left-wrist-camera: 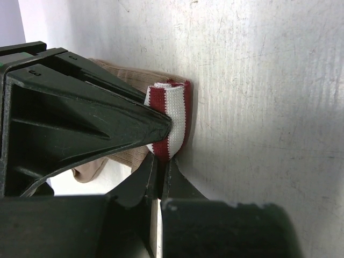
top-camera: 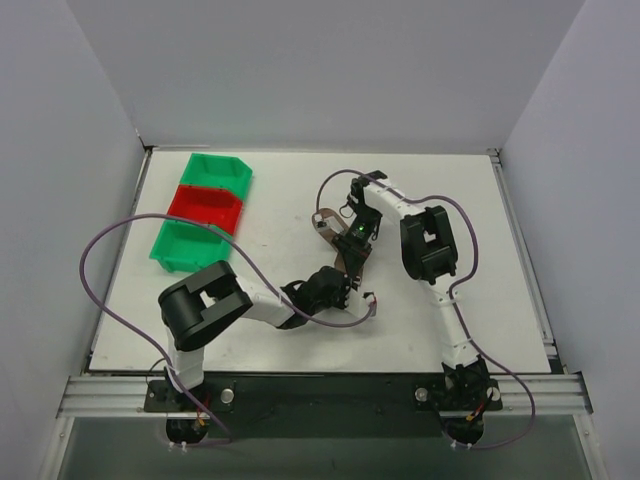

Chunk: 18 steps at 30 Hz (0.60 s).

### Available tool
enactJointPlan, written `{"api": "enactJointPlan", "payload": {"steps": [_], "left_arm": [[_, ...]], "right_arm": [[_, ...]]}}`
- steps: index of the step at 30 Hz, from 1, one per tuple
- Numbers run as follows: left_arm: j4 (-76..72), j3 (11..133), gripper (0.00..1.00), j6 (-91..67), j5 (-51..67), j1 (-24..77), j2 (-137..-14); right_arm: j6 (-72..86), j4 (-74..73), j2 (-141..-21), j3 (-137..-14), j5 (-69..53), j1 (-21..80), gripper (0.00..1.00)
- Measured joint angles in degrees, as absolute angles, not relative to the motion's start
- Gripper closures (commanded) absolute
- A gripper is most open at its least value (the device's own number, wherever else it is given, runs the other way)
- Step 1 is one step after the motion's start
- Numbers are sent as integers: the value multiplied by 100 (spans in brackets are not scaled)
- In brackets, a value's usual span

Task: Roll the socks
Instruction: Roll the sock at the center of the board.

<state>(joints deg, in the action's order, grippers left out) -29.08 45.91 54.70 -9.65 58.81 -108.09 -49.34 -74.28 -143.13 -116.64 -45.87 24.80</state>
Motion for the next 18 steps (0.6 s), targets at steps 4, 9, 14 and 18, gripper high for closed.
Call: {"api": "enactJointPlan", "payload": {"steps": [4,9,14,18], "left_arm": [[-2744,4674,100,5472,-961,5883,-10807],[-2403,4840,100,5422,-895,5883,-10792],[-2086,5009,100,5312,-843,5883,-10790],[-1820,5157,100,5203,-775,5881,-10790]], "right_arm": [[-4895,-7417,-14302,-11620,-4589,2467,92],[-4816,-7417,-14296,-11583,-4589,2434,84],[-4777,-7411,-14274,-11520,-4591,2421,75],[-4709,-7393,-14204,-11439,-4598,2383,64]]}}
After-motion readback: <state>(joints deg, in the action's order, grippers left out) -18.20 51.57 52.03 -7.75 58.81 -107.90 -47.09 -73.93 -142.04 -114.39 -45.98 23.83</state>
